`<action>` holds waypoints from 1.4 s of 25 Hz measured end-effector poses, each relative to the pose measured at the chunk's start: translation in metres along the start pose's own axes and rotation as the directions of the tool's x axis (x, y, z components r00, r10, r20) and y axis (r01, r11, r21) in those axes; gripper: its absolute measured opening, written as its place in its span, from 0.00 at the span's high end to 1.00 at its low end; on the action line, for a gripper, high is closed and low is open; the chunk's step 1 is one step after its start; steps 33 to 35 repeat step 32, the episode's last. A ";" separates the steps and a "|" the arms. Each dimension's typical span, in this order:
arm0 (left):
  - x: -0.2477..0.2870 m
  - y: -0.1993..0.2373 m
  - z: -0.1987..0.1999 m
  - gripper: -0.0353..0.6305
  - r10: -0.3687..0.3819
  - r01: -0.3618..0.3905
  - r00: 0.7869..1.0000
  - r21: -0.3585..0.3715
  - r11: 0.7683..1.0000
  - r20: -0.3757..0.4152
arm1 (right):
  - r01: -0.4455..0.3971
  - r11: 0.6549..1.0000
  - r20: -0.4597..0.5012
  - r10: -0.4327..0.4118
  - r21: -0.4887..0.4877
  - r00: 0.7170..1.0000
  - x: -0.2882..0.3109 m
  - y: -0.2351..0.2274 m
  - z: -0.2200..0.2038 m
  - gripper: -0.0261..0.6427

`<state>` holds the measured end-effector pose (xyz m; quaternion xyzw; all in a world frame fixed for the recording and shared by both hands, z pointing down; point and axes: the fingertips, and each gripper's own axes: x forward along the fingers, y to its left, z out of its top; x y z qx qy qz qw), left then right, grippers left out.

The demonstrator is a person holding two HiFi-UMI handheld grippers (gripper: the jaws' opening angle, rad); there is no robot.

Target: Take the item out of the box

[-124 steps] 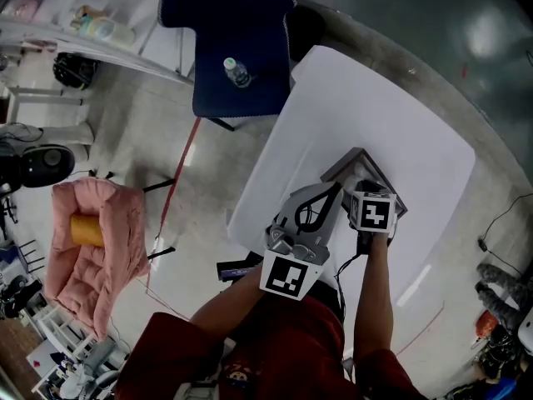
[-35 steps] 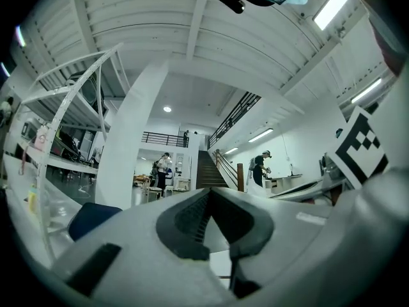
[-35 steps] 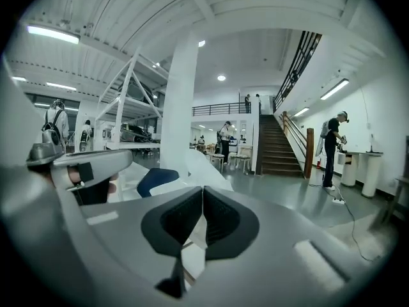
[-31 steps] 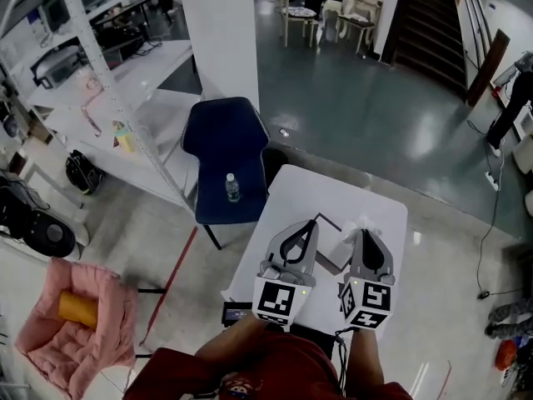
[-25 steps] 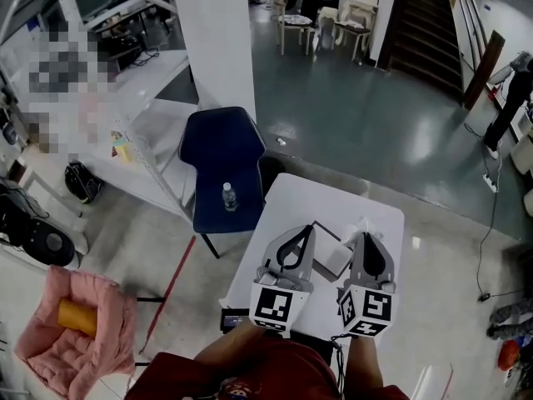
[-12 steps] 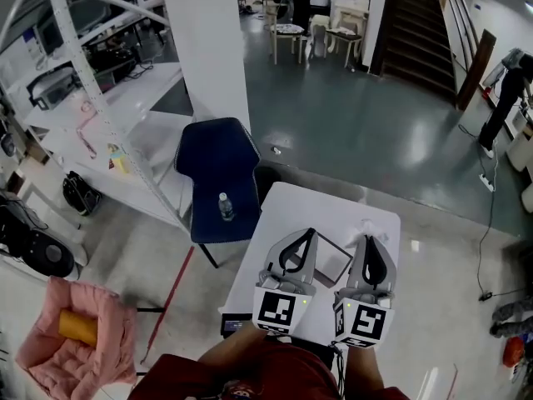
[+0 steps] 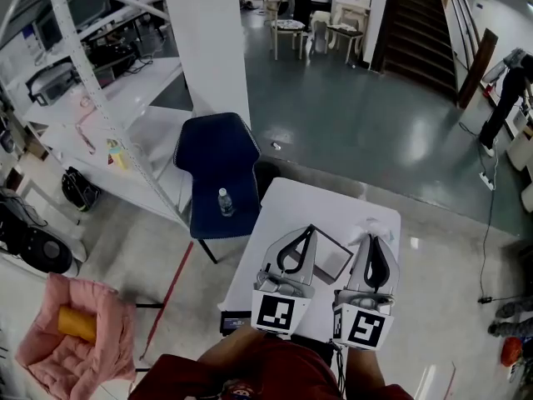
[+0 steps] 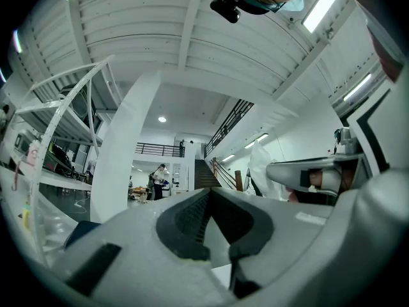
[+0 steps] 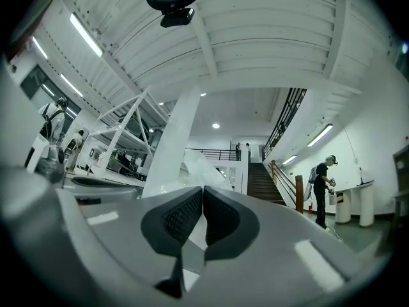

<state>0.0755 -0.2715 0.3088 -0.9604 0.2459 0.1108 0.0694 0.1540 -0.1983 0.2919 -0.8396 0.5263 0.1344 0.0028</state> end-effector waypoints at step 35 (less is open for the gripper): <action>0.006 0.005 -0.009 0.94 -0.027 0.029 0.999 0.069 0.997 -0.036 | 0.013 1.000 -0.055 -0.014 -0.019 0.998 0.012 0.001 -0.021 0.95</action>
